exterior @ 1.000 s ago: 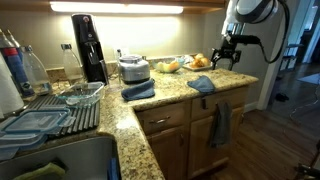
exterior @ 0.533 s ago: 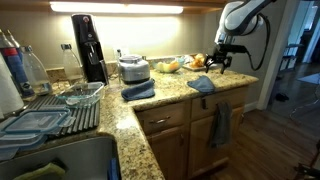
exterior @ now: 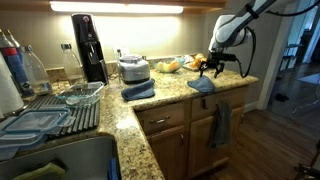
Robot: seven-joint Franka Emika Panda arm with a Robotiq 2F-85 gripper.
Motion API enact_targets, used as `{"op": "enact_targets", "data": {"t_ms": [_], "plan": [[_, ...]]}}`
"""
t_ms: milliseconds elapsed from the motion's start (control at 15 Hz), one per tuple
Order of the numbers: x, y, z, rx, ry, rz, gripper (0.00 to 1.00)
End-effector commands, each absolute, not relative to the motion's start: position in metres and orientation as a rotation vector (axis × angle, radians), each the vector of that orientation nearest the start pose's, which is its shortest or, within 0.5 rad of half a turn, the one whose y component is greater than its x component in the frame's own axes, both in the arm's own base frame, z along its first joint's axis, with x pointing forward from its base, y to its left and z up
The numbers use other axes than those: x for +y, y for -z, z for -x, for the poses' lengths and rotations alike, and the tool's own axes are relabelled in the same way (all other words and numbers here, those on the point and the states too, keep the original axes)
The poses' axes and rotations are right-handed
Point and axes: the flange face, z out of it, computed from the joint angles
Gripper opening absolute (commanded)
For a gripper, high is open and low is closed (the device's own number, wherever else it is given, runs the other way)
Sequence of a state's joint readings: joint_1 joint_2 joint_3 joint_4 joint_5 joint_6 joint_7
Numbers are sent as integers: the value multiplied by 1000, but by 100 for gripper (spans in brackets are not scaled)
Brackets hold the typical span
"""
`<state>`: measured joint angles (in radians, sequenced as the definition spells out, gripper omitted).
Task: Pick up the towel and place it on the hook
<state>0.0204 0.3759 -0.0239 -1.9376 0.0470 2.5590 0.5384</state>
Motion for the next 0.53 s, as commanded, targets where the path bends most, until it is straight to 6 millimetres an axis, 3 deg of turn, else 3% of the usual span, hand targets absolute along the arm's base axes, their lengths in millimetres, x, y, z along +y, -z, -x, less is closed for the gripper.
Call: {"op": "enact_targets", "data": {"t_ms": [0,467], "plan": [[-4,-305,-659,857,406,2934,100],[-9,-290,-675,846,420,2961,100]]}}
